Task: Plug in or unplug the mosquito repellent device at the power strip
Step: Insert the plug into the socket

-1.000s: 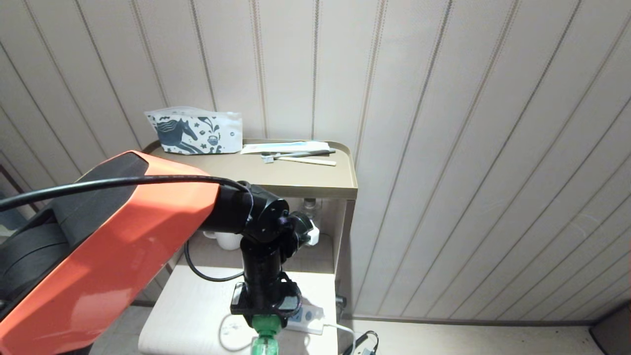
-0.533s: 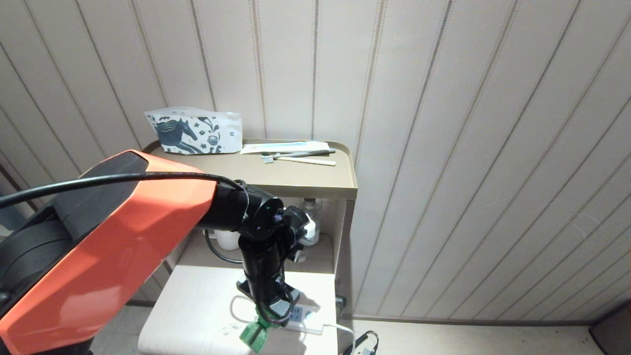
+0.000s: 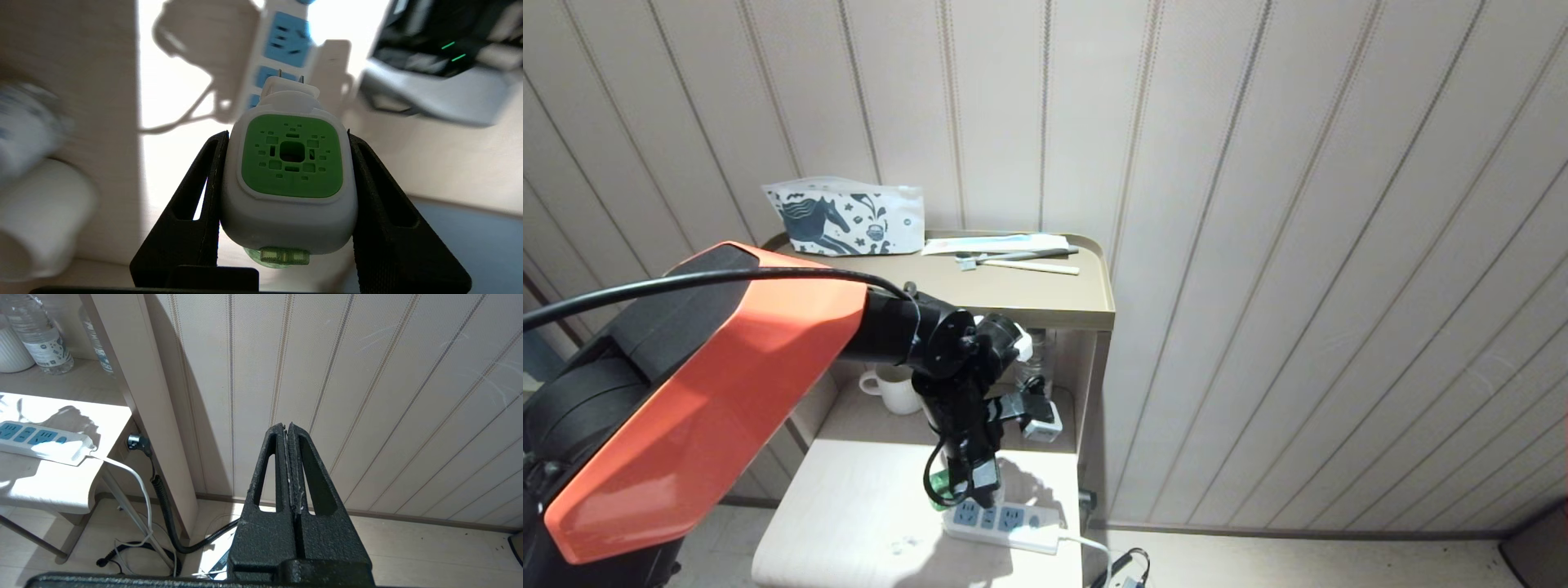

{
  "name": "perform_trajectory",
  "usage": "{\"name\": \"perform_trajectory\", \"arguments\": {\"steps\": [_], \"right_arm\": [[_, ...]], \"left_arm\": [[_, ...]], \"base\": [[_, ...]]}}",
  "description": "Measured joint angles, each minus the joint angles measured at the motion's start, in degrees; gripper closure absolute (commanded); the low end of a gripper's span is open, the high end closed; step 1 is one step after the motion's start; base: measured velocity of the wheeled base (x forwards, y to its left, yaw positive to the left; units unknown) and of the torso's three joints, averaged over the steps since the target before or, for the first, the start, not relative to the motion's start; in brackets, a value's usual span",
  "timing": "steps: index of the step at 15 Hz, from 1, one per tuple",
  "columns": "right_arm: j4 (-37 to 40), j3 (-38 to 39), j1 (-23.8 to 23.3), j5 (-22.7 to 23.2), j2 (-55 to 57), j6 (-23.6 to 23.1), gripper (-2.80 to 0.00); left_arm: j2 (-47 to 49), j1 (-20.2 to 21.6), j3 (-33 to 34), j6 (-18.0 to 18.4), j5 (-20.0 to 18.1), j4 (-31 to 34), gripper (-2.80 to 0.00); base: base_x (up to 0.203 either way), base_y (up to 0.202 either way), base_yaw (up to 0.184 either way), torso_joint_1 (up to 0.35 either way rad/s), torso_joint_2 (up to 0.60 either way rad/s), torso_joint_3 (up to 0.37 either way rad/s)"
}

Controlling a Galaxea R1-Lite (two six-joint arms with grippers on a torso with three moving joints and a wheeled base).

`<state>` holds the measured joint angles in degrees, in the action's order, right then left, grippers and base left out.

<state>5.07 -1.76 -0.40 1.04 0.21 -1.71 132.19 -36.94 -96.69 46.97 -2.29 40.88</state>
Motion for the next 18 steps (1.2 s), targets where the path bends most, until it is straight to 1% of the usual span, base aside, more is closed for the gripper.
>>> {"name": "perform_trajectory", "arguments": {"steps": [2, 3, 4, 7, 11, 18], "right_arm": [[0.00, 0.00, 0.00, 0.00, 0.00, 0.00, 0.00], [0.00, 0.00, 0.02, 0.00, 0.00, 0.00, 0.00], [0.00, 0.00, 0.02, 0.00, 0.00, 0.00, 0.00], [0.00, 0.00, 0.00, 0.00, 0.00, 0.03, 0.00], [0.00, 0.00, -0.01, 0.00, 0.00, 0.02, 0.00], [0.00, 0.00, 0.05, 0.00, 0.00, 0.00, 0.00]], "left_arm": [[0.80, -0.57, -0.99, 8.75, 4.27, -1.25, 0.00], [1.23, -1.11, -1.05, 11.15, 5.54, -0.96, 0.00], [1.70, -1.75, -0.74, 11.36, 6.59, -0.54, 0.00], [3.44, -3.19, -0.10, 8.53, 12.85, -0.73, 0.00], [4.60, -4.74, 0.23, 8.14, 18.27, -0.30, 0.00], [3.89, -6.98, 2.94, 7.45, 18.25, 1.68, 0.00]], "base": [[0.000, 0.000, 0.000, 0.000, 0.00, 0.000], [0.000, 0.000, 0.000, 0.000, 0.00, 0.000], [0.000, 0.000, 0.000, 0.000, 0.00, 0.000], [0.000, 0.000, 0.000, 0.000, 0.00, 0.000], [0.000, 0.000, 0.000, 0.000, 0.00, 0.000], [0.000, 0.000, 0.000, 0.000, 0.00, 0.000]]}}
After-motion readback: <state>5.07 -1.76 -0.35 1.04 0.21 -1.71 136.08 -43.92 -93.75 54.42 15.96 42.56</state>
